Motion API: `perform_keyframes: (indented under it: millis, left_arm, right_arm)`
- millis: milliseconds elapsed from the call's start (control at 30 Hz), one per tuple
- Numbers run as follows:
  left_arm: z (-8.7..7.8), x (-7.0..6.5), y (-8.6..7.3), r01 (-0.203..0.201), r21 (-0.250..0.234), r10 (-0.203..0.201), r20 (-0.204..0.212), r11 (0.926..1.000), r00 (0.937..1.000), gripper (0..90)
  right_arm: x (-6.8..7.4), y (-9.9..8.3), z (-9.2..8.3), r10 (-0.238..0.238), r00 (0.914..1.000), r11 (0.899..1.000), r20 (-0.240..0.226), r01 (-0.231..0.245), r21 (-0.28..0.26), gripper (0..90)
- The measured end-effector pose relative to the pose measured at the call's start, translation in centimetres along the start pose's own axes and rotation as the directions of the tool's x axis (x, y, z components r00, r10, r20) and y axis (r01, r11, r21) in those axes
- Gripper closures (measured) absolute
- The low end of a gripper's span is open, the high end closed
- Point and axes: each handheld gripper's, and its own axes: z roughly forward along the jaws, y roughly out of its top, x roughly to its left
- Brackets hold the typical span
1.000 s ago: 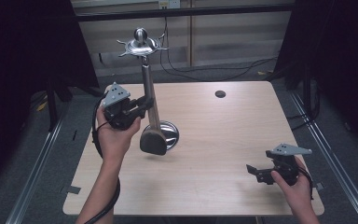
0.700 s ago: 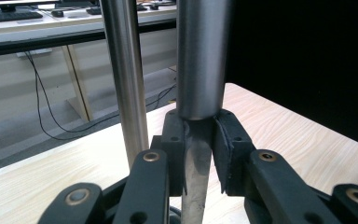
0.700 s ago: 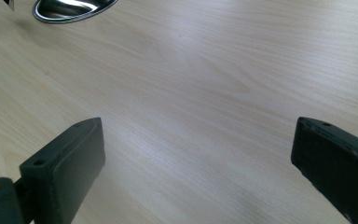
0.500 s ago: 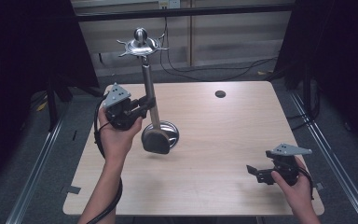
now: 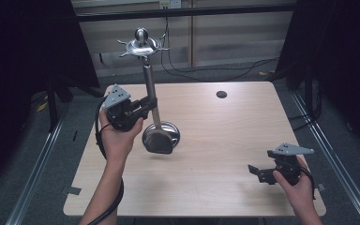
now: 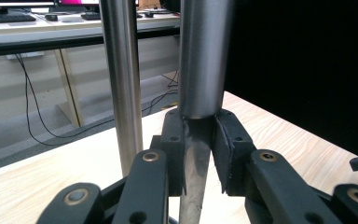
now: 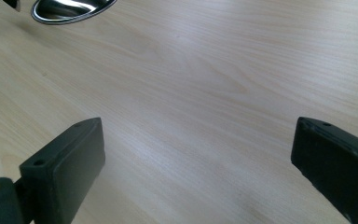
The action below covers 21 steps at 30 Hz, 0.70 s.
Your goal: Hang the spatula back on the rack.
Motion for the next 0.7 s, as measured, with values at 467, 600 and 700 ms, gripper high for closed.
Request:
perform_keyframes:
  millis: [467, 600, 700]
  left_arm:
    - [-0.3, 0.5, -0.2, 0.015, 0.007, -0.015, -0.001, 0.9999, 0.9999, 70.4]
    - [-0.6, 0.7, -0.5, 0.028, -0.003, -0.028, -0.001, 0.9996, 0.9996, 59.5]
    - [-1.0, 0.9, -1.0, 0.018, 0.0, -0.018, -0.015, 0.9998, 0.9997, 52.2]
  right_arm:
    - [0.0, -0.2, -0.1, -0.002, 1.0, 1.0, 0.002, 0.002, 0.004, 2.6]
    - [0.0, -0.2, 0.0, -0.002, 1.0, 1.0, 0.0, 0.002, 0.008, 2.6]
    - [0.0, -0.2, 0.0, 0.001, 1.0, 1.0, 0.0, -0.001, 0.01, 2.6]
